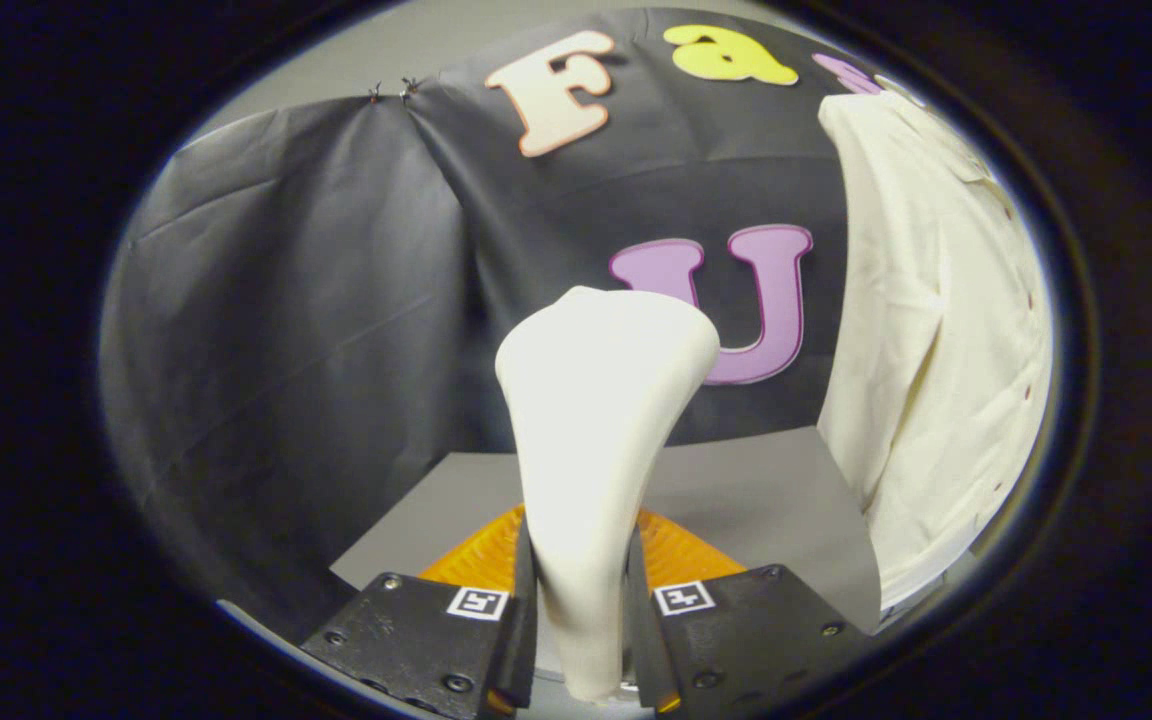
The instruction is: Iron the clothes twice with a garment steamer, once on the left side and once on the right side.
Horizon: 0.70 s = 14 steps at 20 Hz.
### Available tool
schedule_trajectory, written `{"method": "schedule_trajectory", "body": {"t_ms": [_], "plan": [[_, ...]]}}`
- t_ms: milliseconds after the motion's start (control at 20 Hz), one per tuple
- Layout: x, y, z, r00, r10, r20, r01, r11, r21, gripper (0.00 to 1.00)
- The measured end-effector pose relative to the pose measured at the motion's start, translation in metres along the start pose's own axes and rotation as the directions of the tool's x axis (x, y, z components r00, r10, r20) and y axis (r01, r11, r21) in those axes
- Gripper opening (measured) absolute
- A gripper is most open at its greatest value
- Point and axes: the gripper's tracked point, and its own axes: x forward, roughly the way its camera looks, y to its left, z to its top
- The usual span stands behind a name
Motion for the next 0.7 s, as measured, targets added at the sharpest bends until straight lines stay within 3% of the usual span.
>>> {"method": "schedule_trajectory", "body": {"t_ms": [400, 550, 700], "plan": [[-0.088, -0.028, 0.059, 0.978, 0.013, 0.208, 0.001, 0.998, -0.067, 0.39], [-0.121, -0.054, 0.072, 0.962, -0.041, 0.27, 0.067, 0.994, -0.089, 0.38], [-0.134, -0.11, 0.085, 0.951, -0.127, 0.281, 0.14, 0.99, -0.027, 0.39]]}}
